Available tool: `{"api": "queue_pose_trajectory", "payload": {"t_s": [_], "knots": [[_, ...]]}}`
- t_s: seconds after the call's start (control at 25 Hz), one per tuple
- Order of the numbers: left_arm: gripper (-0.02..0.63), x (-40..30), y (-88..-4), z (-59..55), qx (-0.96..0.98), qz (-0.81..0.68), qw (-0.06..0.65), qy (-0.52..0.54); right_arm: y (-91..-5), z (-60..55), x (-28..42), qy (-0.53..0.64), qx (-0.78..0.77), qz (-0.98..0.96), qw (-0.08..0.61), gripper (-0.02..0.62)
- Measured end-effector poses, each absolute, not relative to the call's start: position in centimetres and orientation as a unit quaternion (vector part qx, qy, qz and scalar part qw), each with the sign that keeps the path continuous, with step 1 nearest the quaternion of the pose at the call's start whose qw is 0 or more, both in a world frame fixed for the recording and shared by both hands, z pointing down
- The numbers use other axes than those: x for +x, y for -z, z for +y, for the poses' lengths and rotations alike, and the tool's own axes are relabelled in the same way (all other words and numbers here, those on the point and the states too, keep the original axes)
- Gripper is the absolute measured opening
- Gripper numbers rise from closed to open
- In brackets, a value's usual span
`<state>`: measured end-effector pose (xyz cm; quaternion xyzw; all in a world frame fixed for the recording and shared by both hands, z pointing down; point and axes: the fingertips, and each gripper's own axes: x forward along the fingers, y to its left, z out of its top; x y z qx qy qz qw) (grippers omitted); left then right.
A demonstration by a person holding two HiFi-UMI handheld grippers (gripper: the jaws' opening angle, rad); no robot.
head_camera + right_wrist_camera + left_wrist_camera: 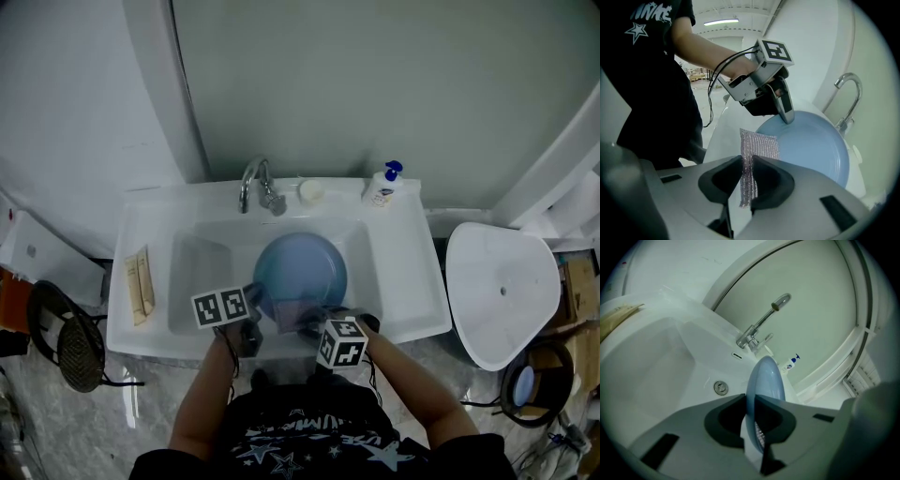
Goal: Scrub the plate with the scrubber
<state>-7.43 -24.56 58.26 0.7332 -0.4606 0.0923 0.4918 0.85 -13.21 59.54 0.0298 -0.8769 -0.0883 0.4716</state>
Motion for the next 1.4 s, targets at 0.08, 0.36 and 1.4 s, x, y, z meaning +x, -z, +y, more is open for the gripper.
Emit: {"api": "queue_pose_trajectory", "payload": {"t_s": [0.08,0.36,1.4], "knots": [[0.034,-7.6,-58.3,-24.6,0.732,-0.462,0.493,-0.089,-59.9,-12.9,1.5,0.078,0.032,-0.876,0.475,0.074],[0.034,-8.3,-58.8,-24.7,0.725,-0.472,0.494,-0.09,-58.2,-14.3,2.8,0.066,0.079,-0.889,0.446,0.074],[0.034,-7.0,-58.1,-22.9,0.735,-0.446,0.506,-0.07,-56.0,-22.1,2.3,0.096,0.186,-0.867,0.452,0.074]]}}
